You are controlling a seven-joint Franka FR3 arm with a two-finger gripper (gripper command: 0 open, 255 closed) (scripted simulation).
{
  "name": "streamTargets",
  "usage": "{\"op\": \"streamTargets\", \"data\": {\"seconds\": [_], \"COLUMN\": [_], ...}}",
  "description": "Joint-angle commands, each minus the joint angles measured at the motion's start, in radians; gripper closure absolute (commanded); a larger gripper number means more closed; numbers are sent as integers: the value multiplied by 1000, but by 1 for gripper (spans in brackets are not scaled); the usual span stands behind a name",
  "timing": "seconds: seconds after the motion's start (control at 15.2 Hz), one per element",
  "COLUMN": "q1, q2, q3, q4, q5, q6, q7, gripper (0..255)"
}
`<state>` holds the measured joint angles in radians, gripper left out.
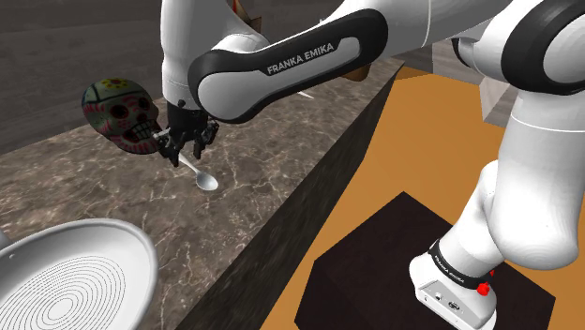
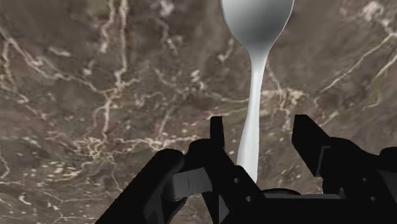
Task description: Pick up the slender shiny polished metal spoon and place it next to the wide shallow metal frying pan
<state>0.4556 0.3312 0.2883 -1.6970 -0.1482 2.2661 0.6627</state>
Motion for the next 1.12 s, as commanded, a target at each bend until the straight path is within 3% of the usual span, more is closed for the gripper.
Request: {"op": "streamTargets", "data": {"seconds": [0.0, 0.26, 0.53, 1.06], "q1": [0, 0, -9, -9], "q2": [0, 0, -72, -72], "q3": [0, 0, 10, 10], "q4": [0, 0, 24, 24], "q5": [0, 0, 29, 29], "q6": [0, 0, -93, -93], "q7": [0, 0, -17, -17], "gripper": [0, 0, 0, 0]}}
